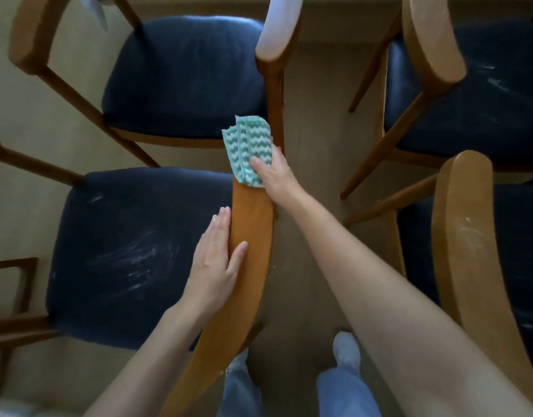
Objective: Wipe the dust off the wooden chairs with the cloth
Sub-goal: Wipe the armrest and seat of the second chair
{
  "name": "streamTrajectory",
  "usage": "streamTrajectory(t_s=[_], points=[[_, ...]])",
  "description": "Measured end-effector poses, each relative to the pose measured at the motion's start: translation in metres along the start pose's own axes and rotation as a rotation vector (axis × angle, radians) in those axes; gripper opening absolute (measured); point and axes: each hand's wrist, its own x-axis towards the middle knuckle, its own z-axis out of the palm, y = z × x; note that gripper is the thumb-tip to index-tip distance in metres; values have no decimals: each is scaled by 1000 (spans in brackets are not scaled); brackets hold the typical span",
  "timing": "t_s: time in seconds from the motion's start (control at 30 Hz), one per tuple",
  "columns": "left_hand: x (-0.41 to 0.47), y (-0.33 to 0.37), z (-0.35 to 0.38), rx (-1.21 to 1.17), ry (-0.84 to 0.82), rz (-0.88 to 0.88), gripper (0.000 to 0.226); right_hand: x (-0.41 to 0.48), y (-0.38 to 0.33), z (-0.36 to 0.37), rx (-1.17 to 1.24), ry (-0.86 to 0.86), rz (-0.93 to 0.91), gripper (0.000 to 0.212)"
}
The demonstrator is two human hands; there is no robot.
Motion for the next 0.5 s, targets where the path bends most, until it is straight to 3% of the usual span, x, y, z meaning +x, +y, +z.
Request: streamTrajectory(t_s=[0.13, 0.37, 0.5], points=[[-1, -7, 15, 75, 99, 58, 57, 5, -1, -8, 156, -124, -76, 65], [0, -11, 22, 155, 201, 136, 54, -99, 36, 4, 324, -185, -63, 61], [1, -13, 23, 166, 219, 134, 57, -122, 49, 6, 324, -137, -39, 55]])
